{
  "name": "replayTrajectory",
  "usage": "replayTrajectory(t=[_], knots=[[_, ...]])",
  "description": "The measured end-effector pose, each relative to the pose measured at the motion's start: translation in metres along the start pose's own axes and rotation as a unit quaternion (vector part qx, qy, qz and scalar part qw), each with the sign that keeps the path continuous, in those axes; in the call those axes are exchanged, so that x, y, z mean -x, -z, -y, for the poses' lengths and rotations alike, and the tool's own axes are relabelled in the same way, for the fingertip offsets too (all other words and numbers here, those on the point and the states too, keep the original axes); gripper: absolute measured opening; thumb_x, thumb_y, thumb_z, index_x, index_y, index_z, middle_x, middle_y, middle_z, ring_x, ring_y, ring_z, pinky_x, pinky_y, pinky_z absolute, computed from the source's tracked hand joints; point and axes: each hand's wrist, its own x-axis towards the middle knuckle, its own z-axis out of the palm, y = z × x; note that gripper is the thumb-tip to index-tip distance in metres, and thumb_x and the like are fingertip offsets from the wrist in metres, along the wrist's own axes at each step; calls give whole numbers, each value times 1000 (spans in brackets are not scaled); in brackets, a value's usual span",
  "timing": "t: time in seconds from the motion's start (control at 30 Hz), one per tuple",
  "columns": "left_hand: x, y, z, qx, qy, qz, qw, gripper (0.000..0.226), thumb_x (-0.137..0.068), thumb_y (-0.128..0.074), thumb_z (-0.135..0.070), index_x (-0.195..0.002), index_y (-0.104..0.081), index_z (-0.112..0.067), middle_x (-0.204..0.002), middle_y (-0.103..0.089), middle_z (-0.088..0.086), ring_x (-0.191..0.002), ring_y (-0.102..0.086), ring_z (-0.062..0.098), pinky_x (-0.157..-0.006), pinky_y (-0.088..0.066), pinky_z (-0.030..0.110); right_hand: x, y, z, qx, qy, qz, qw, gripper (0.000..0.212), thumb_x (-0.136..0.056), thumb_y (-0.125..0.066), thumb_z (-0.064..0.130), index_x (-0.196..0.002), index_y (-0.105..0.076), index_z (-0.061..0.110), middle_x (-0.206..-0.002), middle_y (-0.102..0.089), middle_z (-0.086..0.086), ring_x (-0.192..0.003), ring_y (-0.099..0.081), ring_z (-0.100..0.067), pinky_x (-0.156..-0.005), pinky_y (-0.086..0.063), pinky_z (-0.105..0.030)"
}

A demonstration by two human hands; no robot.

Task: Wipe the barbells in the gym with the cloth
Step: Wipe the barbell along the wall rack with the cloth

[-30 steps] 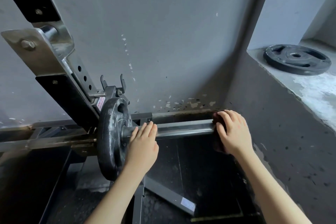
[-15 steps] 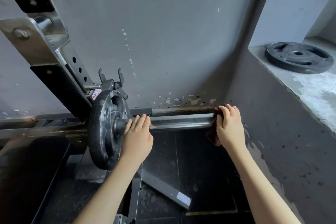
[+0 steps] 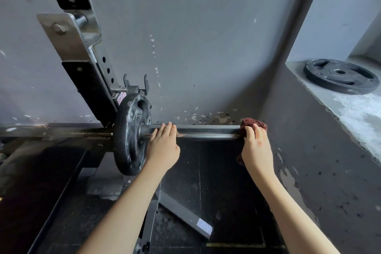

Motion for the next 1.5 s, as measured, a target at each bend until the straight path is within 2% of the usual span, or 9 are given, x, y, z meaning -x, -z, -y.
replayTrajectory(t=[0.17,0.37,0.57,0.67,1.0,1.13,1.17,1.3,1.5], knots=[[20,11,4,48,-37,-20,998,55,-98,-43,-17,-151,-26,-14,-161,-20,0,-148,-15,17,-120,-7,33,19,15,28,-92,17,6,996,34,-90,-58,-5,-123,-61,-3,-130,-60,-19,-122,-54,-38,-103,-43,-42],[90,29,29,106,-72,-76,989,51,-101,-41,-17,-150,-30,-16,-155,-33,-4,-142,-29,13,-115,-22,28,68,23,84,-140,8,14,990,37,-93,-58,4,-130,-59,4,-133,-59,-10,-124,-53,-30,-103,-40,-34],[188,40,104,178,-58,-96,978,45,-98,-46,-11,-142,-46,-15,-143,-46,-3,-131,-44,16,-108,-38,32,152,36,163,-185,12,7,983,38,-93,-59,5,-131,-58,5,-134,-58,-10,-124,-53,-29,-104,-40,-35],[237,47,147,168,-38,-100,980,44,-99,-45,-12,-143,-46,-16,-145,-46,-5,-131,-42,13,-105,-33,26,198,48,205,-212,10,4,977,37,-94,-59,7,-131,-58,7,-133,-60,-9,-123,-54,-27,-101,-37,-28],[303,71,230,183,28,-92,978,46,-100,-48,-18,-145,-42,-16,-149,-43,-4,-135,-40,16,-110,-33,32,264,70,298,-270,71,20,960,36,-92,-61,4,-128,-61,8,-129,-62,-3,-118,-56,-19,-97,-35,-19],[304,76,254,171,48,-104,979,47,-99,-50,-19,-145,-43,-15,-149,-43,-2,-137,-39,16,-112,-32,34,254,59,323,-292,92,45,951,36,-94,-59,7,-130,-60,11,-132,-60,0,-117,-53,-11,-92,-28,-2],[303,77,261,167,53,-111,978,47,-99,-51,-19,-145,-43,-15,-149,-43,-2,-137,-39,16,-112,-32,34,250,54,330,-299,103,46,948,37,-94,-59,6,-130,-59,10,-132,-59,-1,-118,-53,-12,-94,-29,-4],[300,78,288,156,66,-125,978,48,-98,-52,-18,-145,-44,-15,-149,-44,-1,-137,-39,17,-113,-32,36,239,34,357,-322,115,53,938,37,-93,-59,6,-130,-59,10,-130,-61,-2,-119,-56,-20,-102,-42,-30],[283,72,338,161,70,-127,976,50,-98,-53,-19,-146,-42,-15,-149,-43,-1,-138,-39,16,-113,-31,32,220,-2,403,-298,133,68,943,36,-94,-60,9,-130,-59,10,-131,-61,-2,-119,-56,-19,-102,-44,-30]])
